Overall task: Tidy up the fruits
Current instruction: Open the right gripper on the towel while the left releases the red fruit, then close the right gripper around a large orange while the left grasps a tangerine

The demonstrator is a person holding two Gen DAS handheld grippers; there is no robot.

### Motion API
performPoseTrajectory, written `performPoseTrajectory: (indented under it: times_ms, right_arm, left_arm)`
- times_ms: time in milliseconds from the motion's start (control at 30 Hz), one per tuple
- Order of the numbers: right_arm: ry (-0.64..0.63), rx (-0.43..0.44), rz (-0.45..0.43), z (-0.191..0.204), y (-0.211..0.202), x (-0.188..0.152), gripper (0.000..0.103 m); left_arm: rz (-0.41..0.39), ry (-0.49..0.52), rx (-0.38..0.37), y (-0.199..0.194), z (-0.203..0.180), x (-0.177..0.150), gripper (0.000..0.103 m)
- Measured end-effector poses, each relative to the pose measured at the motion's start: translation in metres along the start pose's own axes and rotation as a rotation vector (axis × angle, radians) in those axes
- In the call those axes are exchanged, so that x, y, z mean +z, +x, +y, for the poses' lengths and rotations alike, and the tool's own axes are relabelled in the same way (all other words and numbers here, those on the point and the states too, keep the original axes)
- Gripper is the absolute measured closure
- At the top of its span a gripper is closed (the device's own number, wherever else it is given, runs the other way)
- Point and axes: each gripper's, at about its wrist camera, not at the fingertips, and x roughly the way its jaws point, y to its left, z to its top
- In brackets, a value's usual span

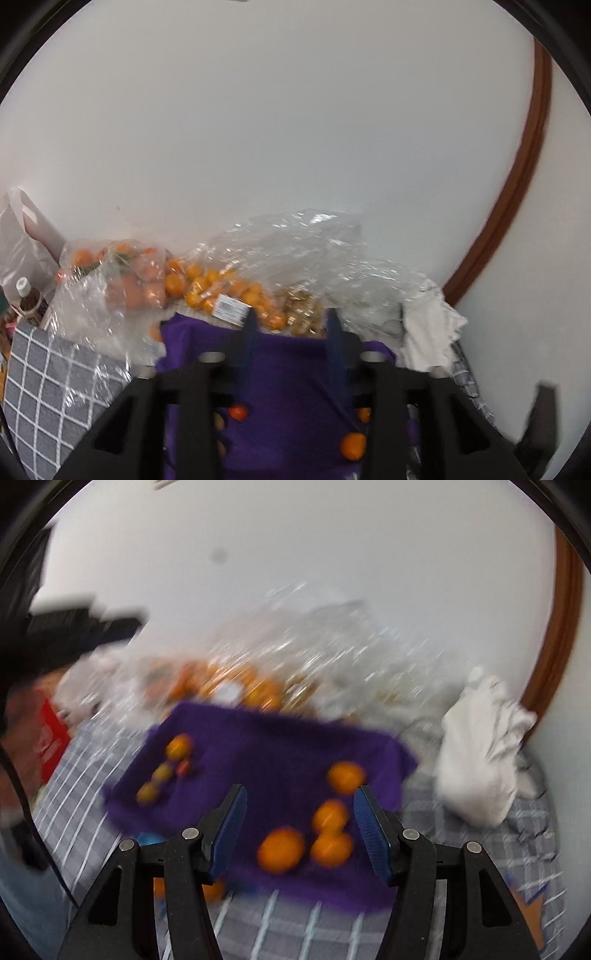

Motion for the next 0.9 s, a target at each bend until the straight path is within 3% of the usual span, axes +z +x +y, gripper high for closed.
performPoseTrajectory:
  times_ms: [67,167,333,567,633,767,800,900]
  right_arm:
    - [-0.031,0.028,0.022,0.015,-0.001,-0.022,0.043]
    - [-0.07,0.074,0.037,0.036,0.008,-0.045,0.045]
    - [-0.065,0.123,0.053,0.058,0.033,-0.064,0.061]
    - [-0.055,0.1,0.092,0.06,0.055,-0.071,0.061]
    - [-0.013,0.114,0.094,0.054,0.058,-0.07,0.056]
    - [0.036,0.151,0.106,0.049,0.067,-0.068,0.056]
    - [0.047,0.167,0.116,0.047,0.068,-0.069,0.062]
    - [0.049,0.15,0.102,0.045,0.059,-0.073,0.062]
  left_arm:
    - [0.031,0.029,-0.004,-0.008,-0.003,-0.014,0.053]
    - [0.057,0.113,0.054,-0.022,-0.002,-0.038,0.053]
    - [0.097,0.174,0.137,-0.044,0.031,-0.093,0.053]
    - [0.191,0.027,0.16,-0.066,0.102,-0.148,0.053]
    - [0.2,-0.005,0.161,-0.073,0.115,-0.155,0.053]
    - [0.213,-0.062,0.145,-0.076,0.127,-0.163,0.053]
    - [0.215,-0.071,0.144,-0.076,0.127,-0.163,0.053]
    - [0.221,-0.065,0.132,-0.078,0.118,-0.162,0.053]
